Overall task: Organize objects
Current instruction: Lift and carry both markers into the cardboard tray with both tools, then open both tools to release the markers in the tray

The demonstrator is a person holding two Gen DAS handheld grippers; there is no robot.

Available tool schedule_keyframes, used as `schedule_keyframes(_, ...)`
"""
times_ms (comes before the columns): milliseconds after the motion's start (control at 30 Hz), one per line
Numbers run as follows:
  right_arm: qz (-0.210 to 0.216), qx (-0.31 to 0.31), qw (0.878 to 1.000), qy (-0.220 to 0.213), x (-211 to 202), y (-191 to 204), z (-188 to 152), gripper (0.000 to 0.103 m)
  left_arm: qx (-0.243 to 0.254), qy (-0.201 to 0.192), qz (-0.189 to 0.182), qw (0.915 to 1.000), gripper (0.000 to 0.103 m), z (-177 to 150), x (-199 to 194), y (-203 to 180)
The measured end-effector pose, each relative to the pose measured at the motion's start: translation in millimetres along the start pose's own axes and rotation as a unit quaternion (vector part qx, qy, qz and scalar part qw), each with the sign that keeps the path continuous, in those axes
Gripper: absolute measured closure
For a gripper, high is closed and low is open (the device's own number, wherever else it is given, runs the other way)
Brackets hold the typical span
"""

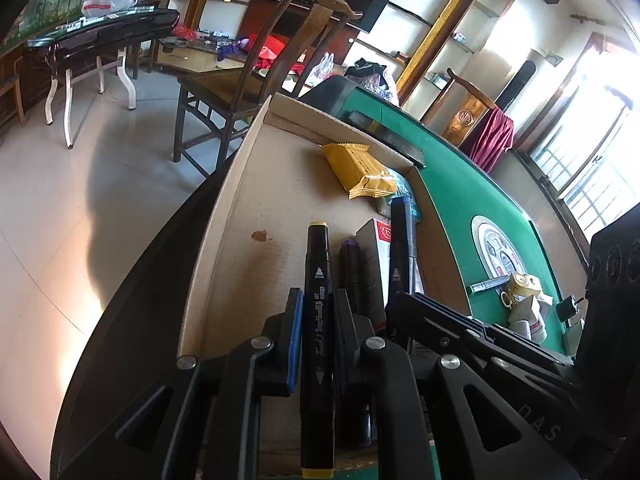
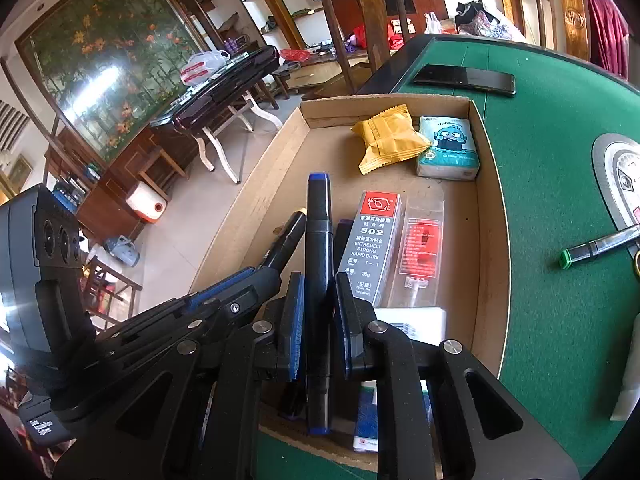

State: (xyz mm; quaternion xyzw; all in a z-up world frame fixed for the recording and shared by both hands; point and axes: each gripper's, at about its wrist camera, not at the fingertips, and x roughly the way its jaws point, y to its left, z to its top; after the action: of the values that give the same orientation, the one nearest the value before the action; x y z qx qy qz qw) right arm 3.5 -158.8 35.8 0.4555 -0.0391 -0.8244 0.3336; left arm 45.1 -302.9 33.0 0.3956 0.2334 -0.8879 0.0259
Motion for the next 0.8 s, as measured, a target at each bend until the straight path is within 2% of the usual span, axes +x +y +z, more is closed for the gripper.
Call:
schedule_keyframes(400, 0.012, 0.013, 1.000, 0.025, 3.9, -7.8, 3.3, 0.088, -0.010, 0.006, -0.004, 0.9999, 0.089, 0.1, 2.0, 2.3)
schedule_keyframes(600, 0.019, 0.005, 1.000, 0.020, -5.1, -7.6, 2.8, 0.088, -0.016, 0.016, -0.008, 0.9997, 0.088, -1.0, 1.7, 1.0)
schedule_keyframes(800, 0.030, 0.009, 0.999, 0.012, -16.5, -10.2, 0.0, 0.088, -0.016, 0.007, -0.008, 0.9998, 0.088, -1.9, -5.9, -3.3)
